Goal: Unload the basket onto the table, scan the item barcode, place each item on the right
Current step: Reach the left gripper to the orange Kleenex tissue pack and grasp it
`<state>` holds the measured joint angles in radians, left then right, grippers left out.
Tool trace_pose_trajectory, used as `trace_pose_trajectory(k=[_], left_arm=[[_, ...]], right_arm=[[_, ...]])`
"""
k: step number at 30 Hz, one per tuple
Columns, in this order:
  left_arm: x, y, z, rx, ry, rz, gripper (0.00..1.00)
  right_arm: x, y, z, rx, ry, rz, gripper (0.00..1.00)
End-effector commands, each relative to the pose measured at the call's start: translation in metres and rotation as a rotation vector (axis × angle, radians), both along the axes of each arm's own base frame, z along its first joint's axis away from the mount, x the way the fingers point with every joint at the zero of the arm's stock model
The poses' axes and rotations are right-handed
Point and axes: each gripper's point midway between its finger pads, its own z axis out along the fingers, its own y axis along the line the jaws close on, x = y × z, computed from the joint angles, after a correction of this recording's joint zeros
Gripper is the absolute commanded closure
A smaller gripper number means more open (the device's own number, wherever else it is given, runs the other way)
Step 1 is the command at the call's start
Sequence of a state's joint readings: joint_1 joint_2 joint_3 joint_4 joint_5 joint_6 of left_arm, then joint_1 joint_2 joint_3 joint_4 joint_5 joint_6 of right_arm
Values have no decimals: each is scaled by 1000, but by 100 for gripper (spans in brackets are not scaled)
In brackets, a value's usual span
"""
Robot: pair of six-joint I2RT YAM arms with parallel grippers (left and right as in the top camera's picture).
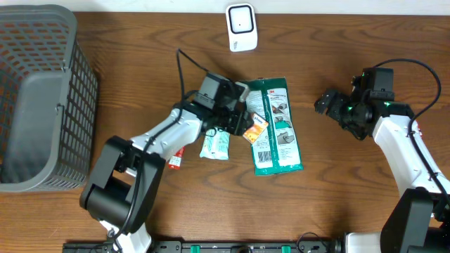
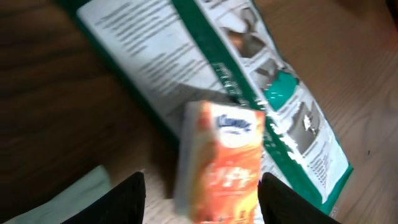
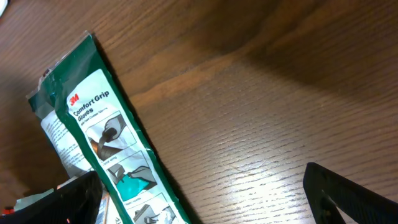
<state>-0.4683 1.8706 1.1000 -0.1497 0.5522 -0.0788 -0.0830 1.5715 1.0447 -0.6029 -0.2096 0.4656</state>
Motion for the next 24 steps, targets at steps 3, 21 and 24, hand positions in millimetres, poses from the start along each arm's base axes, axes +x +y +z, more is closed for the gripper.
trace_pose_trajectory(k=[3,21,24], left_arm=[[1,-8,-9,-40,40,-20,41],[-17,-19,-16,-118,130,-85,62],[-21,-18,-19,-110,153,-87,67]], right_arm=[[1,-2,4,-1,-15,4,1],[1,-2,4,-1,-15,4,1],[1,-2,4,-1,-15,4,1]])
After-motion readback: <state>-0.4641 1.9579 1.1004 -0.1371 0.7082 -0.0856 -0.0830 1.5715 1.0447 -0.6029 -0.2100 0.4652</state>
